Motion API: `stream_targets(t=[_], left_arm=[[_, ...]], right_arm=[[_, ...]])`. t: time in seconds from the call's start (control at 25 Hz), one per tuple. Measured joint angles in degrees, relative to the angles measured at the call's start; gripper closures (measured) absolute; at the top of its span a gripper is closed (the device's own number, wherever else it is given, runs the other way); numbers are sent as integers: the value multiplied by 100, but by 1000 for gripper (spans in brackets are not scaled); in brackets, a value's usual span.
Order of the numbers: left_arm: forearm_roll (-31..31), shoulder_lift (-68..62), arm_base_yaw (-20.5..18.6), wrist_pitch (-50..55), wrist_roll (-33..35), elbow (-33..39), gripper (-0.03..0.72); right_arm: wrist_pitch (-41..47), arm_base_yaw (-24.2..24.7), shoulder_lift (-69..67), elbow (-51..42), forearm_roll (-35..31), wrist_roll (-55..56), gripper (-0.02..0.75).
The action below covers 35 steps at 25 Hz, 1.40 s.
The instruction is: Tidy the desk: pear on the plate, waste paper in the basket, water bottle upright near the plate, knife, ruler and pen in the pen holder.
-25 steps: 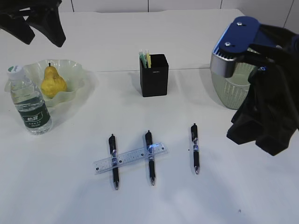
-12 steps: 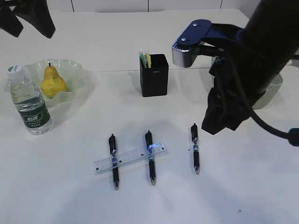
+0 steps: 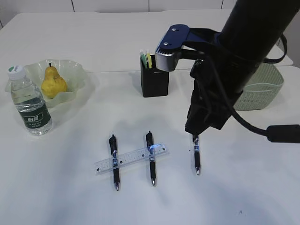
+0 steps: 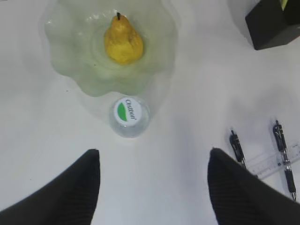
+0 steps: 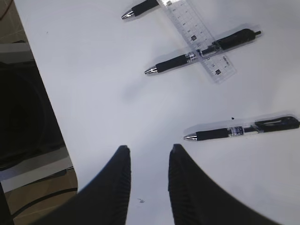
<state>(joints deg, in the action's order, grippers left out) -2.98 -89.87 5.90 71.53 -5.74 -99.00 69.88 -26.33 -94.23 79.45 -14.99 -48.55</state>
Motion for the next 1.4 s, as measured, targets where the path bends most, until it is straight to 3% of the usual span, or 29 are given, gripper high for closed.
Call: stream_targets(t=[0.2,0.44,0.88,1.4], left_arm=[[0,131,-160,0,0,145,205],[10,306,-191,0,0,1093,207],[174,884,-196,-11,0,1924,207],[418,2010,-196,-505,0,3504,232]], right_arm=[[0,0,-138,13,-13,-61,496],[-37,0,-151,25,-13,-125,496],[-173,0,-376,25,-13,-209,496],[-472,0,-573,25,40,-268,496]])
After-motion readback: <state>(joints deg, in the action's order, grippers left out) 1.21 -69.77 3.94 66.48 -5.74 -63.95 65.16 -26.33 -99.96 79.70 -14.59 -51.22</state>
